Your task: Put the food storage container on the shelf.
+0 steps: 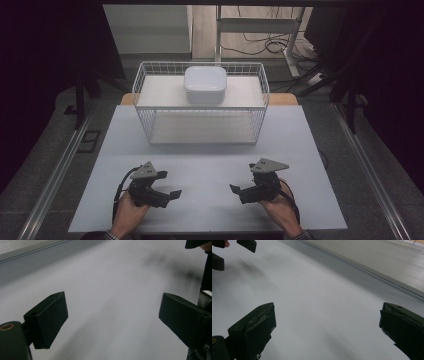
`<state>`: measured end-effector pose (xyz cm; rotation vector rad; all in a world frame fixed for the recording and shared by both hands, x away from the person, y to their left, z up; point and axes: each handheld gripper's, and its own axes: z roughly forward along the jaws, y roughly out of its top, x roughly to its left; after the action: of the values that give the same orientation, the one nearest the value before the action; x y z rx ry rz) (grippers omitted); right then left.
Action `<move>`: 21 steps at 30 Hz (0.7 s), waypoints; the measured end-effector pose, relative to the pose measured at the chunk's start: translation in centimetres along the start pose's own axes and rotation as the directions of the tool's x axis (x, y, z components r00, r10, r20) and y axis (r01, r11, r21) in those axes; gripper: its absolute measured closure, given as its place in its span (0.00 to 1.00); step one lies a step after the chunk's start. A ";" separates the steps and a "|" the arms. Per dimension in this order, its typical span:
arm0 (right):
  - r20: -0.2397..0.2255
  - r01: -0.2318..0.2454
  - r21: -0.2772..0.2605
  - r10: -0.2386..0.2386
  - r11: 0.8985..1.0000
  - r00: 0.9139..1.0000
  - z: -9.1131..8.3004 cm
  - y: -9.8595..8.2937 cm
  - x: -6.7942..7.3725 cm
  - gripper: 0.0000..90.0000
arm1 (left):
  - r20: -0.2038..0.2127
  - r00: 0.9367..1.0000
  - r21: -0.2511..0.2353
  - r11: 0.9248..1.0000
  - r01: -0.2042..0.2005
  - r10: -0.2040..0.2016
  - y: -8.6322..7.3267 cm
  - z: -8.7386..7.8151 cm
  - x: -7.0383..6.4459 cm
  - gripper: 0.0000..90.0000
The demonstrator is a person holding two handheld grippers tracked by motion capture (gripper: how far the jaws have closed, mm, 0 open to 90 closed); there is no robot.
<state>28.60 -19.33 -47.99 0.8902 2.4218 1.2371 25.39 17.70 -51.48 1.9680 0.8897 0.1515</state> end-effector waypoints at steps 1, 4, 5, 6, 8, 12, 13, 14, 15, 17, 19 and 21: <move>0.002 0.001 0.000 -0.001 1.000 1.000 0.0 -0.1 0.0 0.00 | -0.004 1.000 0.002 1.000 -0.001 0.001 -0.1 -0.1 0.0 0.09; 0.007 0.003 0.001 -0.003 1.000 1.000 -0.3 -0.3 0.0 0.00 | -0.012 1.000 0.002 1.000 0.002 -0.002 -0.3 -0.4 0.1 0.09; 0.010 0.001 0.004 -0.001 1.000 1.000 -0.5 -0.5 -0.1 0.00 | -0.017 1.000 0.001 1.000 0.006 -0.006 -0.5 -0.6 0.1 0.09; 0.010 -0.001 0.003 0.001 1.000 1.000 -0.6 -0.6 -0.1 0.00 | -0.017 1.000 0.001 1.000 0.007 -0.007 -0.6 -0.7 0.2 0.09; 0.013 -0.001 0.002 0.001 1.000 1.000 -0.7 -0.6 -0.2 0.00 | -0.021 1.000 0.001 1.000 0.008 -0.008 -0.7 -0.8 0.2 0.09; 0.020 -0.008 0.000 0.008 1.000 1.000 -1.1 -1.0 -0.3 0.00 | -0.032 0.999 -0.001 1.000 0.015 -0.015 -1.0 -1.3 0.3 0.09; 0.024 -0.010 0.000 0.010 1.000 1.000 -1.4 -1.2 -0.4 0.00 | -0.034 0.999 -0.001 1.000 0.017 -0.017 -1.1 -1.4 0.3 0.09; 0.024 -0.010 0.000 0.010 1.000 1.000 -1.4 -1.2 -0.4 0.00 | -0.037 0.999 -0.001 1.000 0.018 -0.018 -1.2 -1.5 0.4 0.09; 0.028 -0.012 0.002 0.012 1.000 1.000 -1.5 -1.2 -0.4 0.00 | -0.039 0.999 -0.001 1.000 0.021 -0.021 -1.3 -1.6 0.4 0.09; 0.034 -0.014 0.001 0.014 1.000 0.999 -1.7 -1.4 -0.5 0.00 | -0.044 0.999 -0.001 1.000 0.026 -0.026 -1.5 -1.9 0.5 0.09; 0.042 -0.018 0.003 0.018 1.000 0.999 -2.0 -1.7 -0.7 0.00 | -0.050 0.998 -0.002 1.000 0.030 -0.030 -1.7 -2.1 0.6 0.09; 0.050 -0.023 0.005 0.023 1.000 0.998 -2.2 -1.9 -0.8 0.00 | -0.061 0.998 -0.002 0.999 0.035 -0.035 -2.0 -2.5 0.7 0.09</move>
<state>27.37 -22.13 -48.25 0.9414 2.3839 1.2020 23.76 20.53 -51.86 1.9545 0.9631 0.1919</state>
